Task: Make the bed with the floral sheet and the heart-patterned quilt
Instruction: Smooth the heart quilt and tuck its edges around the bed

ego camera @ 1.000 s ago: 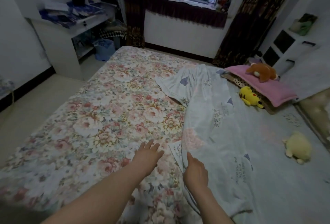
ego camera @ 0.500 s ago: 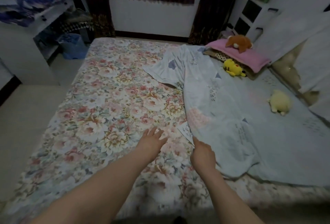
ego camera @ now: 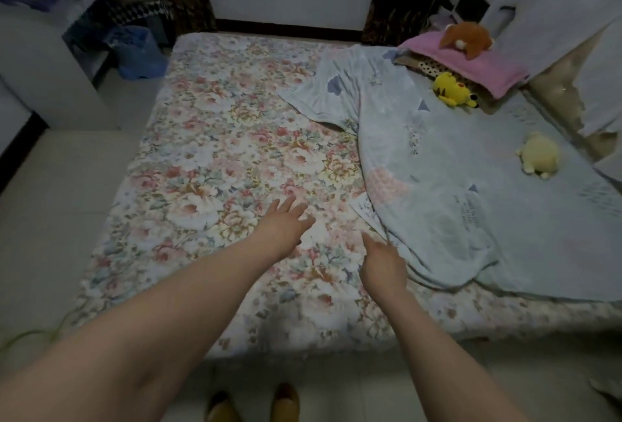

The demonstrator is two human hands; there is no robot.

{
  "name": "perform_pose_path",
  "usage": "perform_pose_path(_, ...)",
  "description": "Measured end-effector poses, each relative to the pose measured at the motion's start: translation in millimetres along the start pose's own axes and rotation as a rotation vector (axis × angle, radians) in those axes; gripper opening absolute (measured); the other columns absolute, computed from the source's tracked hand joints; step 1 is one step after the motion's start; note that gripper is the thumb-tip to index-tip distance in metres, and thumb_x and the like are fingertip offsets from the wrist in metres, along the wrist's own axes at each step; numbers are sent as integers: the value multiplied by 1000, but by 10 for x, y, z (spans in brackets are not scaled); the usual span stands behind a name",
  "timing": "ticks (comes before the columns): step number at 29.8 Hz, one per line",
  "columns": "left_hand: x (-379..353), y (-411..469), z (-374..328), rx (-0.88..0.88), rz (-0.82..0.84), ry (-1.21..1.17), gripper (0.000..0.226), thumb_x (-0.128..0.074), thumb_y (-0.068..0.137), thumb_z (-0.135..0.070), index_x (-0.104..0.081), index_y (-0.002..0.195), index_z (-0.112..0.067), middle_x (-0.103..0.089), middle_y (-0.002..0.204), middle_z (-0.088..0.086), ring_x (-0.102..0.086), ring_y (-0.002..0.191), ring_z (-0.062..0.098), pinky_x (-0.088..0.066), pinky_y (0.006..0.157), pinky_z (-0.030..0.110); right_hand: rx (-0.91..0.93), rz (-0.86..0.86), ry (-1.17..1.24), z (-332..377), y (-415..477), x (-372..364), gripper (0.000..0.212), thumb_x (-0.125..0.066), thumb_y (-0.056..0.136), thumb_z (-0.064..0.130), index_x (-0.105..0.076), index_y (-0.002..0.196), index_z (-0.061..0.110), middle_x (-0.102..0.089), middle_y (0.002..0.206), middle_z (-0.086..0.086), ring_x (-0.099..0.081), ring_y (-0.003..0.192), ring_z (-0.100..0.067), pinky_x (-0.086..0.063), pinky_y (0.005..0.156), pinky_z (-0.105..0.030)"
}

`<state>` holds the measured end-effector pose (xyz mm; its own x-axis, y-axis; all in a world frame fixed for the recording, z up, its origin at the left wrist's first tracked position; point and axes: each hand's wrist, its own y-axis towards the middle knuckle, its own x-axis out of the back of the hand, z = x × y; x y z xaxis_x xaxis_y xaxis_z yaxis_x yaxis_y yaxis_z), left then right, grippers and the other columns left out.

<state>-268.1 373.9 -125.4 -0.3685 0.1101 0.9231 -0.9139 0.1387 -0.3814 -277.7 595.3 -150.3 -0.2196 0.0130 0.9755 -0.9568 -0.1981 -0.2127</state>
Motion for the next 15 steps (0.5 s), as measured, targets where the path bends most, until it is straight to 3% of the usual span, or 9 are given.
perform_pose_path(5,-77,-317,194,30,16,6,62,-49,103,-24,-17,157,-27,-5,165,7,5,151,31,-6,121,53,-30,71,18,200,-191,-128,70,-47,90,6,-23,155,19,-57,130,-13,-52,119,-33,-45,92,-38)
perform_pose_path(15,-157,-854,410,-33,-59,-13,62,-50,103,-29,-20,156,-25,-7,165,9,2,151,33,-7,121,54,-141,58,-14,510,-523,-115,69,-45,91,9,-22,155,21,-55,134,-13,-50,123,-33,-45,96,-41)
